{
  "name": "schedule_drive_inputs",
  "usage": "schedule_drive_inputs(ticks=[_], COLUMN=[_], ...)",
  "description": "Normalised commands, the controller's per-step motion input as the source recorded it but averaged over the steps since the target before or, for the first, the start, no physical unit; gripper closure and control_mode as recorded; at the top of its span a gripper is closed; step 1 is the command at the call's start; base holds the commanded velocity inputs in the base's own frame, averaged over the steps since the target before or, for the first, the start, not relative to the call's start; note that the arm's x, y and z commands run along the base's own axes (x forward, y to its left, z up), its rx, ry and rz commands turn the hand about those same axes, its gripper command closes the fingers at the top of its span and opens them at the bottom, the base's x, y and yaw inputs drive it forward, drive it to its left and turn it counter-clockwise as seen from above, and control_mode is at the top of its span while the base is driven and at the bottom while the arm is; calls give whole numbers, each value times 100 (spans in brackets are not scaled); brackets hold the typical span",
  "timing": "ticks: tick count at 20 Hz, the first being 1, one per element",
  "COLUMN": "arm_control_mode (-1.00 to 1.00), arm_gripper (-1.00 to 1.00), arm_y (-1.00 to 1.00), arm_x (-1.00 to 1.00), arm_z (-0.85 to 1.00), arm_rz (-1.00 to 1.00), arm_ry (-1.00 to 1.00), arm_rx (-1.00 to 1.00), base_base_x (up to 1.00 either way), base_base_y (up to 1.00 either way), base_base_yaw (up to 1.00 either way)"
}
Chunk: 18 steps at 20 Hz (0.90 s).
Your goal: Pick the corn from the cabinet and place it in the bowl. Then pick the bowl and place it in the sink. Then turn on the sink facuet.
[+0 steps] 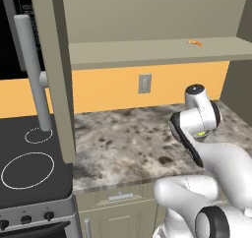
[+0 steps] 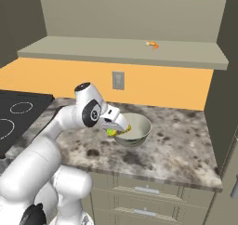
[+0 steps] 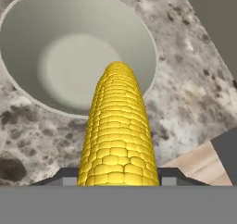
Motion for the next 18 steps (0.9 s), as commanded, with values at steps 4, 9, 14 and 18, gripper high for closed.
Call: schedule_drive_inputs(ticks=[4, 9, 14, 18], arm_control_mode=[-100, -100, -100, -100], arm_gripper=[100, 100, 100, 100], arm_y=[-21, -47, -15, 0], arm_x=[26, 30, 41, 59], arm_z=[-5, -33, -57, -15], arm_rz=[0, 0, 1, 0], arm_ry=[28, 10, 1, 0], arm_rx=[3, 3, 0, 0], base_base_x=[0, 0, 0, 0], base_base_y=[0, 0, 0, 0], base_base_yaw=[0, 0, 0, 0])
